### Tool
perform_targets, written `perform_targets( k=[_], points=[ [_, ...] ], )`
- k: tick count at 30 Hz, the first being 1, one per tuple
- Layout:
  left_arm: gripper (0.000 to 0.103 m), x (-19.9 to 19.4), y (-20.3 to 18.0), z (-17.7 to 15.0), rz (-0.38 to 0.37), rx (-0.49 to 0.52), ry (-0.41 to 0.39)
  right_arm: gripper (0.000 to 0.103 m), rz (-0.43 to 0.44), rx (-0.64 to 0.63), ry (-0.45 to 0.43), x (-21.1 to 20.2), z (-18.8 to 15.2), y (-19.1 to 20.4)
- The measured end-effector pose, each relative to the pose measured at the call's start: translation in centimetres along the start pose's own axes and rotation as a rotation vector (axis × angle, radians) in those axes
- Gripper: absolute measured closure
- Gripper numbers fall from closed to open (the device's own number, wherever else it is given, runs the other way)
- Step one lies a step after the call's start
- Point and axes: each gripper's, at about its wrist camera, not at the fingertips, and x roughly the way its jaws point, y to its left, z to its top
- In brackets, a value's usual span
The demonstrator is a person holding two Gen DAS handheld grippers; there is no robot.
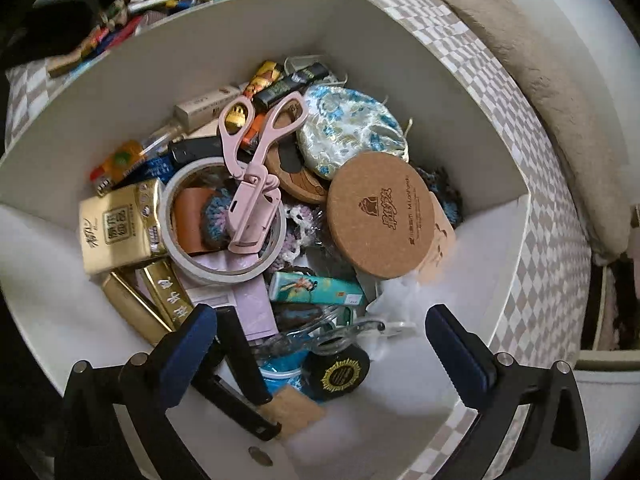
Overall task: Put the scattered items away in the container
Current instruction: 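Open the right gripper to drop the teal lighter while the left lowers the red lighter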
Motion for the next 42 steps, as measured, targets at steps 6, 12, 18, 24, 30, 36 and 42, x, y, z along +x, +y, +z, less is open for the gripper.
perform_targets(
  k=[6,12,18,24,30,36,42],
  points=[
    [0.019,0.7,-1.1,-0.1,-0.033,0.015,0.044,0.000,-0.024,0.086,-0.078,-2.2,-1.4,-0.9],
    [0.019,1.8,-2.3,-0.2,-0.056,0.001,0.122,0.000,-0.052,0.292,-0.197,-5.3,-1.8,-2.6],
    [0.019,3.5,-3.8,-0.8,-0.054,-0.018,0.224,0.000,-0.079,0.507,-0.299,-7.3,-2.2,-4.7],
    [0.019,4.8,-5.3,-1.7,-0.118,-0.121,0.344,0.000,-0.060,0.596,-0.334,-8.4,-2.3,-4.8],
    [0.019,4.8,-6.7,-1.4,-0.112,-0.154,0.357,0.000,-0.082,0.658,-0.359,-8.4,-2.8,-5.3],
    [0.013,5.3,-7.1,-1.2,-0.158,-0.167,0.398,0.000,-0.089,0.695,-0.359,-8.8,-3.7,-6.0],
    [0.007,4.7,-7.3,-0.8,-0.155,-0.163,0.376,0.000,-0.087,0.693,-0.358,-8.7,-4.1,-5.8]
  ],
)
